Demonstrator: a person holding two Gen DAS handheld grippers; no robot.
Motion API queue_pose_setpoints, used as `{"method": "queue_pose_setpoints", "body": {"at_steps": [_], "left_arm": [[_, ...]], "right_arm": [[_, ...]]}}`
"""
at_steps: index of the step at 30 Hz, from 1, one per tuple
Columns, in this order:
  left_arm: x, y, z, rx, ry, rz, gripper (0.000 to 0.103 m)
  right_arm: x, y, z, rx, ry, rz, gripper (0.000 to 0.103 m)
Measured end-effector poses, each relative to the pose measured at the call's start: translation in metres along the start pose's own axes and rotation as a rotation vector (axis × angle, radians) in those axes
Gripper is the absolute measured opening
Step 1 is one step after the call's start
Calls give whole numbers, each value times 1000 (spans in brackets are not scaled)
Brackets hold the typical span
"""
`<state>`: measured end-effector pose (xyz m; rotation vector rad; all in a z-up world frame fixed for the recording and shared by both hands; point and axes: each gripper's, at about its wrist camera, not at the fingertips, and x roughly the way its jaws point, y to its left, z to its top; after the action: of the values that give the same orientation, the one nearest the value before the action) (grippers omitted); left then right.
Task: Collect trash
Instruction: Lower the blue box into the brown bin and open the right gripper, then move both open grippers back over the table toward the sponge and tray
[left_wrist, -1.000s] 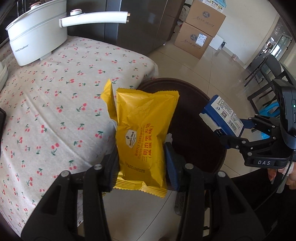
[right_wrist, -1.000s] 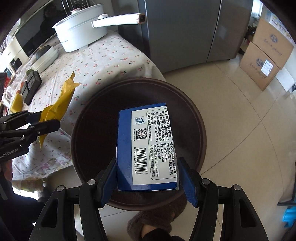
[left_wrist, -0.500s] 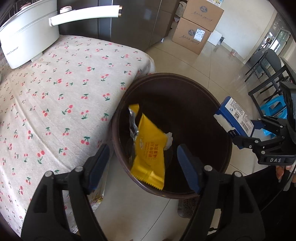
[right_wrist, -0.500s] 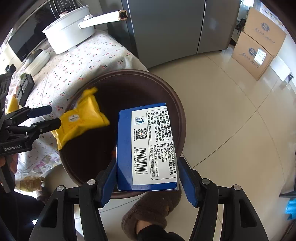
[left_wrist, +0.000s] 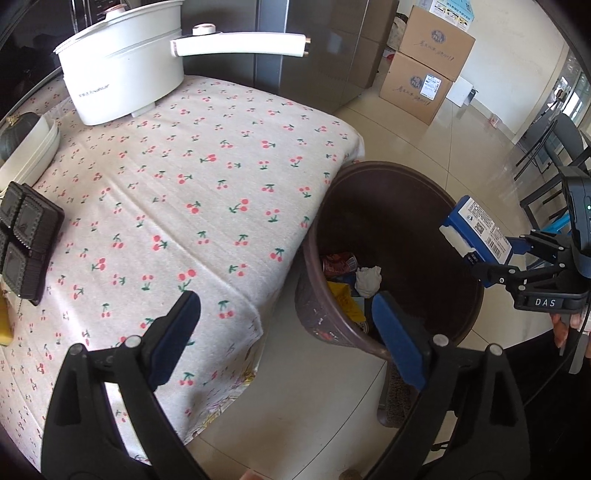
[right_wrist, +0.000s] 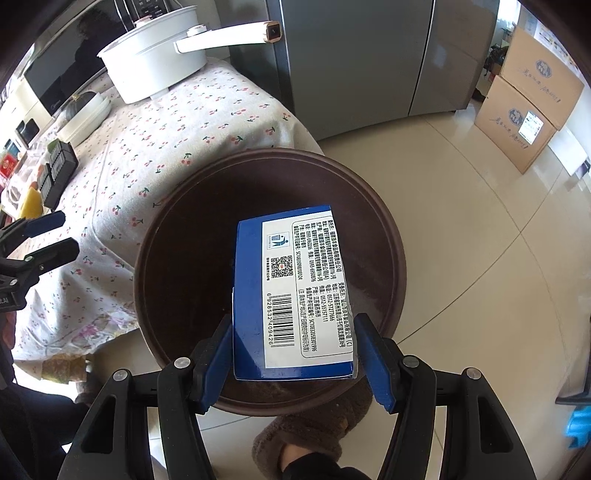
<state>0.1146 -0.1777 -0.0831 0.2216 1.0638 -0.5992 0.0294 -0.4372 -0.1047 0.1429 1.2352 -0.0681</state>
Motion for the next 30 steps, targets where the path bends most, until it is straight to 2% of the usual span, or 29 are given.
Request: {"method": "queue_pose_setpoints", "body": {"at_steps": [4,7,18,30], "left_arm": [[-14,18,-5,-39,-16,27,96],[-24,32,-9,-63,-29,45,96],[-58,86,-26,-185,-62,80,97],[-91,148,-60,-331,-92,138,97]], "right_arm": [[3,6,7,8,8,-7,67],[3,11,12,17,10,-14,83],[-1,56,31,-49,-17,9,84],[-8,138,55,-174,-47,58,84]]}}
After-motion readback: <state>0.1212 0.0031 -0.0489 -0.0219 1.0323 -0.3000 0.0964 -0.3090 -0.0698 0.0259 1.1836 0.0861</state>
